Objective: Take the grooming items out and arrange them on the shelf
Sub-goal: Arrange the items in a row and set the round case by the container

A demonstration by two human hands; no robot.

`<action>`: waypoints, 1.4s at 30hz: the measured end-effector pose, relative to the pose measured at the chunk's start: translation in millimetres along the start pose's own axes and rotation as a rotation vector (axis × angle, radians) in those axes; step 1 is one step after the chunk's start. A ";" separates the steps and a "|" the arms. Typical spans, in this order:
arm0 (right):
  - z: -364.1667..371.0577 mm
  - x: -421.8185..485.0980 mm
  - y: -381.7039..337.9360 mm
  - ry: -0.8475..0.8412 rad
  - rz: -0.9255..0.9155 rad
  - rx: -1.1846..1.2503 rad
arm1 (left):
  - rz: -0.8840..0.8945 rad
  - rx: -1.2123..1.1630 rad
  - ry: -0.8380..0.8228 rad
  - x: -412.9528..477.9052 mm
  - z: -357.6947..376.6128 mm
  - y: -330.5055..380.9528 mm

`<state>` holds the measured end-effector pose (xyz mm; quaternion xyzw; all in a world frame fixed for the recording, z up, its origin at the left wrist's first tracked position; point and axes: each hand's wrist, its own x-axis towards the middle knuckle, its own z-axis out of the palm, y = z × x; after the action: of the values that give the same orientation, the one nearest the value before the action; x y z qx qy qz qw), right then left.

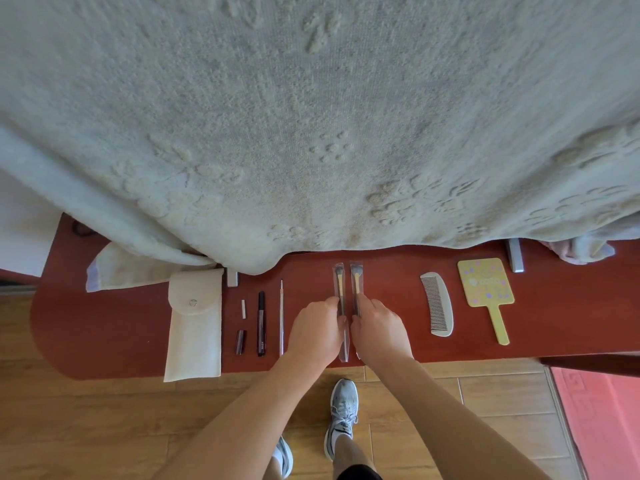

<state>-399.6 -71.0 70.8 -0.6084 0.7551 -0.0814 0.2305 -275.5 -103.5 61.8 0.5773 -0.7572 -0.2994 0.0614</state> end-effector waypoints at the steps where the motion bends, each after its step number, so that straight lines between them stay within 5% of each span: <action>1: -0.1 0.0 -0.2 0.000 0.002 0.002 | -0.001 -0.003 0.003 -0.5 -1.0 0.3; 42: 42.6 -23.1 -115.9 -0.074 -0.042 -0.030 | -0.120 0.005 0.105 -57.0 -74.2 -100.1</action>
<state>-274.9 -70.8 85.7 -0.6300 0.7343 -0.0523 0.2473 -140.5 -95.3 84.1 0.6366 -0.7178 -0.2699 0.0818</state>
